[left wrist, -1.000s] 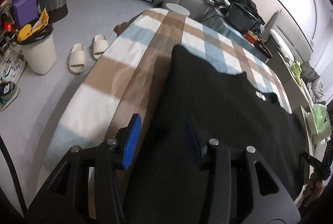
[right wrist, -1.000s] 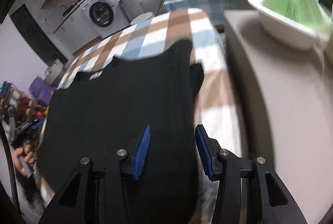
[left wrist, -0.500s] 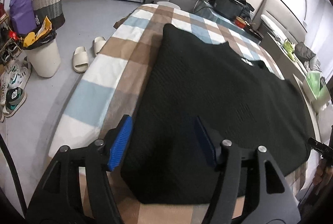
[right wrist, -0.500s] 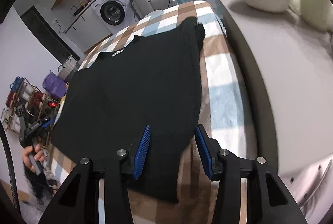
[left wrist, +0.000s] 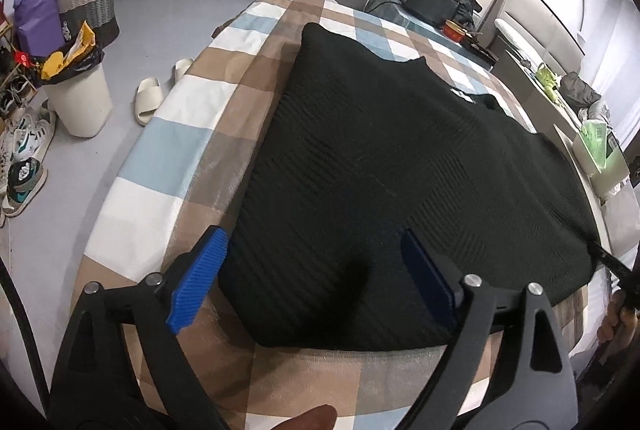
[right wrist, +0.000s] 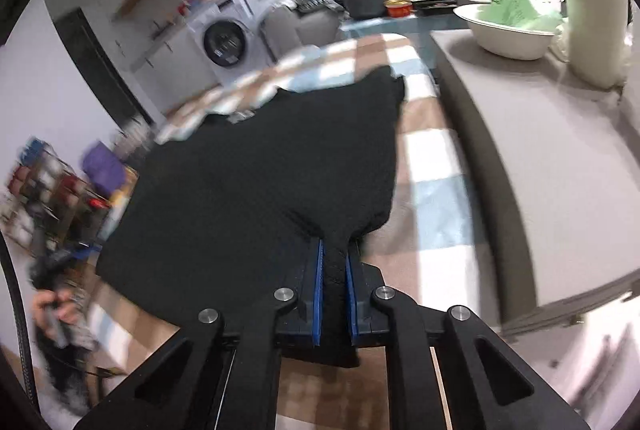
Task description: Fold small clothes
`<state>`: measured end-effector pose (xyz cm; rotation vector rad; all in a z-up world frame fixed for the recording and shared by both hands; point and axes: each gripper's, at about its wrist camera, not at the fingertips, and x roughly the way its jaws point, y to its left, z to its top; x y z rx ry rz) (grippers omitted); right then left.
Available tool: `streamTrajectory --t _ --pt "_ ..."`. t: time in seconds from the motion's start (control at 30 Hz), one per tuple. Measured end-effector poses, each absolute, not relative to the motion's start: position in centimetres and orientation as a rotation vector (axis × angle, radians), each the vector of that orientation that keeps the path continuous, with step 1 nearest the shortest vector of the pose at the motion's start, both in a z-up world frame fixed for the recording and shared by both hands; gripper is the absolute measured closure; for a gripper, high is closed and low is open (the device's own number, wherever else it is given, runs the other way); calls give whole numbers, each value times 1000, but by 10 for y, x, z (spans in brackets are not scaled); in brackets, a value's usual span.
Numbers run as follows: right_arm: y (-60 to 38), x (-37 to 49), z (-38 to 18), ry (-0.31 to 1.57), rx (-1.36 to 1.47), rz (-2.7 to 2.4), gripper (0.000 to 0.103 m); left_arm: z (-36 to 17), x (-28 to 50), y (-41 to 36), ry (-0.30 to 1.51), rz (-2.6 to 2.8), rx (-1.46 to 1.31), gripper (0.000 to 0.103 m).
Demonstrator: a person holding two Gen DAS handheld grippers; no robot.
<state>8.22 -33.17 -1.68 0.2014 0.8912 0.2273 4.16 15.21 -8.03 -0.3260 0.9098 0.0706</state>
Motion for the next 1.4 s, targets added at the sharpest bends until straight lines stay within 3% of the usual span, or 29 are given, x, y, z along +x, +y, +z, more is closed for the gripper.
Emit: streamTrajectory --t 0.2,0.3,0.5,0.53,0.63,0.83,0.9,1.07,1.13,1.17,1.23,1.33,1.4 --pt "-336 87 -32 955 234 150 83 -88 42 156 918 65 -339 15" --pt "-338 81 -24 917 262 183 73 -92 47 158 919 73 -344 17" --pt "-333 84 -25 933 270 187 68 -100 54 156 943 44 -359 52" --pt "-332 83 -25 931 267 187 67 -99 54 155 937 32 -356 68" --pt "-328 85 -26 931 263 180 66 -95 49 151 892 26 -318 93" --pt "-328 88 -26 925 234 164 66 -94 38 163 886 61 -305 99" --pt "-327 88 -26 935 215 136 65 -92 34 167 878 77 -330 98" --pt "-325 84 -10 874 163 66 65 -73 33 153 840 107 -255 74" --pt "-315 80 1 843 135 85 64 -65 36 136 817 64 -229 47" --pt "-310 79 6 829 121 100 63 -62 39 126 813 43 -216 41" --pt "-293 77 12 799 106 150 52 -58 45 105 808 -7 -195 25" --pt "-263 82 6 802 99 239 38 -62 58 67 821 -79 -157 17" --pt "-243 87 -4 830 76 277 37 -69 67 39 832 -117 -105 8"
